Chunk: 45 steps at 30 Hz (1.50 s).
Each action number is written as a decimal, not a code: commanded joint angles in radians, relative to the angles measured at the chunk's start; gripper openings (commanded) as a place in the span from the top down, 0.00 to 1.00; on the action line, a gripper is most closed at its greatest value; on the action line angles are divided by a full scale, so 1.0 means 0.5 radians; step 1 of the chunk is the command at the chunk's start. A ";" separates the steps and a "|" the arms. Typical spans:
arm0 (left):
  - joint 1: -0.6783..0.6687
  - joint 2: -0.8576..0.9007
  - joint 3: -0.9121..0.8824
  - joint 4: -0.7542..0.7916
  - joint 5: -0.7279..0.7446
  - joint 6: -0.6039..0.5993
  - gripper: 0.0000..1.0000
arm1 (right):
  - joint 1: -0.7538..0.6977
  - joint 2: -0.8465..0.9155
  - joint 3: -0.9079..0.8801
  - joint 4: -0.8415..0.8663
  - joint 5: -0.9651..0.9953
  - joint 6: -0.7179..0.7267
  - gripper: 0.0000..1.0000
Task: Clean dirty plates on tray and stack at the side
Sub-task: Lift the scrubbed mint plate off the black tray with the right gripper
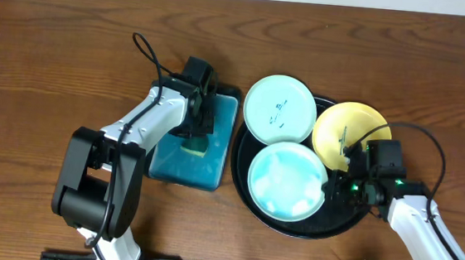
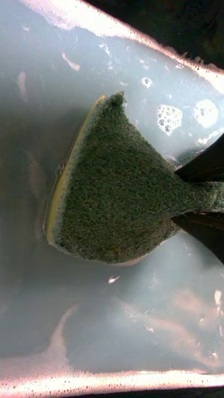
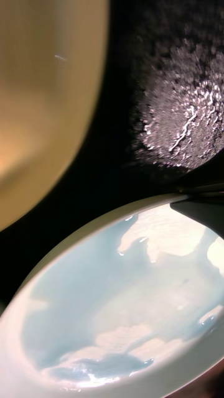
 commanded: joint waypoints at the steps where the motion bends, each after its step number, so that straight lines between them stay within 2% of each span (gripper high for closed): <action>1: 0.008 0.039 -0.009 -0.007 -0.009 0.010 0.83 | 0.024 -0.137 0.155 -0.053 0.095 -0.090 0.99; 2: 0.008 0.039 -0.009 -0.007 -0.009 0.010 0.78 | 0.024 -0.159 0.179 -0.075 0.146 -0.098 0.99; 3: 0.008 0.039 -0.009 -0.007 -0.009 0.010 0.77 | 0.024 -0.179 0.203 -0.098 0.208 -0.098 0.99; 13: 0.008 0.039 -0.009 -0.007 -0.002 0.010 0.76 | 0.024 -0.215 0.481 -0.325 0.694 -0.150 0.99; 18: 0.008 0.039 -0.009 -0.007 -0.002 0.010 0.75 | 0.117 -0.215 0.632 -0.451 1.025 -0.149 0.99; 23: 0.008 0.039 -0.009 -0.008 -0.002 0.010 0.75 | 0.354 -0.215 0.723 -0.546 1.450 -0.149 0.99; 34: 0.008 0.039 -0.009 -0.014 -0.003 0.010 0.75 | 0.986 -0.214 0.734 -0.527 2.288 -0.212 0.99; 45: 0.008 0.039 -0.009 -0.014 -0.003 0.011 0.75 | 1.480 -0.214 0.734 -0.343 2.670 -0.523 0.99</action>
